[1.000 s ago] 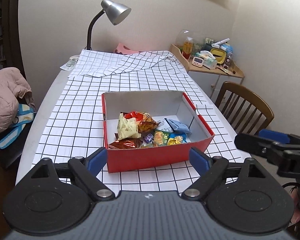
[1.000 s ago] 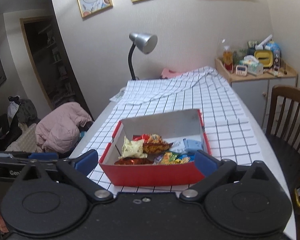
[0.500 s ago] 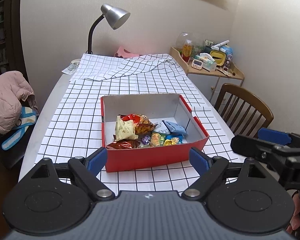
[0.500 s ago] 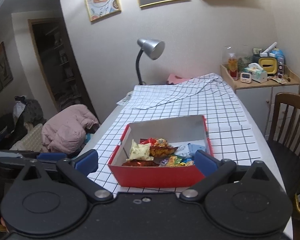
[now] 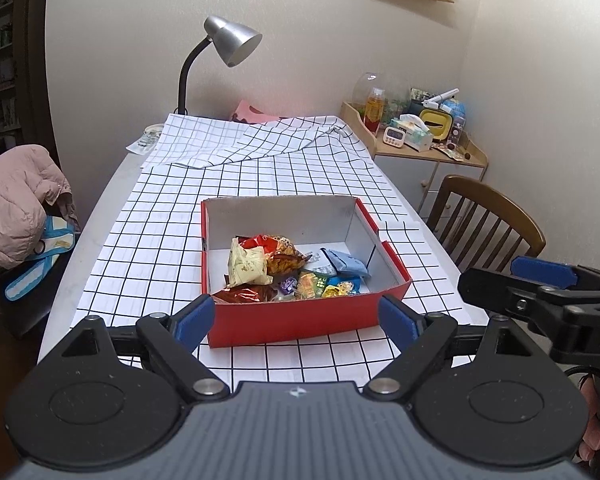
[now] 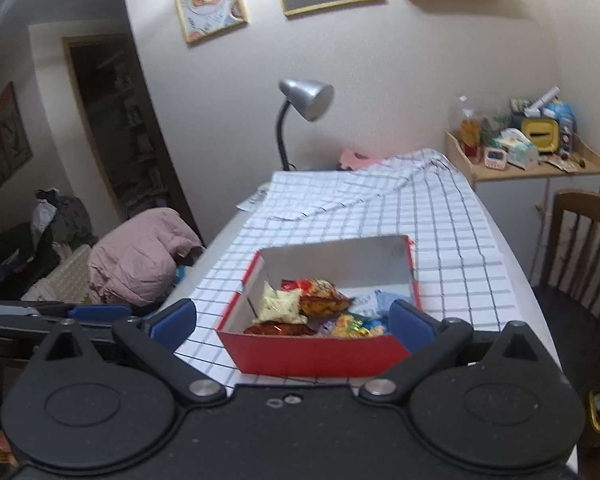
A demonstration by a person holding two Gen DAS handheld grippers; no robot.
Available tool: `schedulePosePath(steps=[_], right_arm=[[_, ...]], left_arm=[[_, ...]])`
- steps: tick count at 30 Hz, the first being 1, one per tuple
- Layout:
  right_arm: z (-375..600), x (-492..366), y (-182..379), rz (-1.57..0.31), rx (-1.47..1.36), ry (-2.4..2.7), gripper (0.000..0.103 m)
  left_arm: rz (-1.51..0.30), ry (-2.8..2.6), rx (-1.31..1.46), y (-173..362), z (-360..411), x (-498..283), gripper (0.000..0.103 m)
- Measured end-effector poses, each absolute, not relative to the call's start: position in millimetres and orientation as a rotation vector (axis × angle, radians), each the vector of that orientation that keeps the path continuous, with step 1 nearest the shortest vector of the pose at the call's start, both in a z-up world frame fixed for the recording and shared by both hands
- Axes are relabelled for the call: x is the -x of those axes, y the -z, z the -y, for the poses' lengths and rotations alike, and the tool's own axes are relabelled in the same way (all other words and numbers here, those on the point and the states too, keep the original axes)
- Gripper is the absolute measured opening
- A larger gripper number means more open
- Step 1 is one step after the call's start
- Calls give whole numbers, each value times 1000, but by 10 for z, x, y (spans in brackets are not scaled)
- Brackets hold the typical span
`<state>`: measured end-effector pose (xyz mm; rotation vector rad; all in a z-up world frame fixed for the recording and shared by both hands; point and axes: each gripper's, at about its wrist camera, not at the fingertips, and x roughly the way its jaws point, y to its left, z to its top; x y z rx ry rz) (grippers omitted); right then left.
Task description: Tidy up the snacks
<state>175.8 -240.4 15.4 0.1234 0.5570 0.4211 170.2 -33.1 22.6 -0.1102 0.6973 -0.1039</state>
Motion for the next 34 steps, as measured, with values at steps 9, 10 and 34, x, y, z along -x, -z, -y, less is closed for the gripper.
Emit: schedulePosePath(steps=[9, 10, 34], right_arm=[[2418, -1766, -129, -561, -138, -422, 103], [2422, -1770, -127, -560, -143, -418, 103], [2444, -1790, 140, -623, -136, -390, 103]], left_arm=[[-706, 95, 113, -233, 350, -1713, 89], [-709, 94, 116, -230, 348, -1718, 89], [-767, 96, 109, -61, 413, -1753, 89]])
